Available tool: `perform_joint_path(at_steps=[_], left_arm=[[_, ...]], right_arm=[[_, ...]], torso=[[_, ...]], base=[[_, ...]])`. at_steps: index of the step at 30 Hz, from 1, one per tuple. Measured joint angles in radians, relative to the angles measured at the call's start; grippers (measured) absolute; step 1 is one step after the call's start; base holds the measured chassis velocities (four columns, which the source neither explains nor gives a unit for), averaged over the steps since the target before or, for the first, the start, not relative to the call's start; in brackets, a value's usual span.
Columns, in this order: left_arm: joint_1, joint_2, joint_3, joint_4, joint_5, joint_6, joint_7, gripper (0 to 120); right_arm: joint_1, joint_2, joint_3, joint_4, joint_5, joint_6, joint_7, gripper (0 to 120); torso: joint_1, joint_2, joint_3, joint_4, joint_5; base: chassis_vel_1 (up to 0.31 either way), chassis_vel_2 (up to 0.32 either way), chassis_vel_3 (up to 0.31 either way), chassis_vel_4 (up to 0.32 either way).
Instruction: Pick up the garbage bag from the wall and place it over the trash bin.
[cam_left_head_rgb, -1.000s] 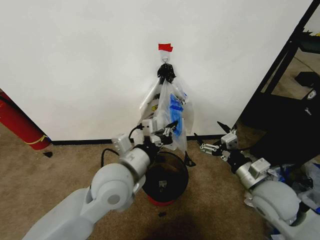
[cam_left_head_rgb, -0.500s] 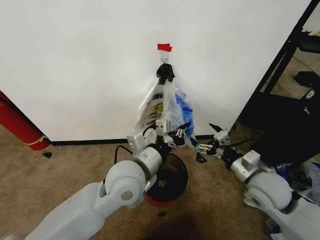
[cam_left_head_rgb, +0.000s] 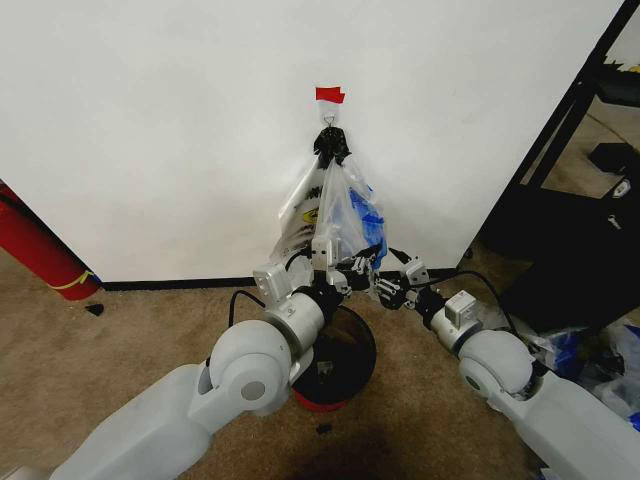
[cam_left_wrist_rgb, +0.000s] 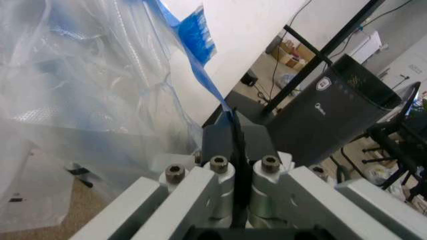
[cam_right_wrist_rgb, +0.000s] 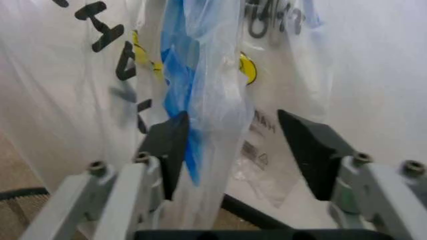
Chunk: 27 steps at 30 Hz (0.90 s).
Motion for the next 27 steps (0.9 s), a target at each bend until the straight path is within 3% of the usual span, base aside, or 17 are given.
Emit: perform_joint_path(at_steps=[8,10,14,27], left_arm=[[0.005,0.02,-0.023,-0.015,-0.012,0.0,-0.001,0],[0.005,0.02,-0.024,-0.016,-0.012,0.0,-0.001,0],[0.018,0.031,-0.041,-0.025,-0.013,0.0,-0.002,0],[0.056,0.051,-0.081,-0.048,-0.013,-0.001,0.003,0]], right_arm=[[0.027,0.087,-0.018,-0.048,0.116,-0.017,0.041,20],[0.029,0.09,-0.018,-0.05,0.123,-0.018,0.045,19],[0.034,0.124,-0.008,-0.055,0.191,-0.023,0.068,0],[0.007,0.18,0.062,-0.08,0.223,-0.035,0.145,0]], torso=[[0.0,0.0,0.0,0.0002,0.0001],[0.0,0.0,0.0,0.0001,0.0001],[0.0,0.0,0.0,0.0002,0.0001],[0.0,0.0,0.0,0.0001,0.0002]], base=[[0.0,0.0,0.0,0.0],[0.0,0.0,0.0,0.0],[0.0,0.0,0.0,0.0],[0.0,0.0,0.0,0.0]])
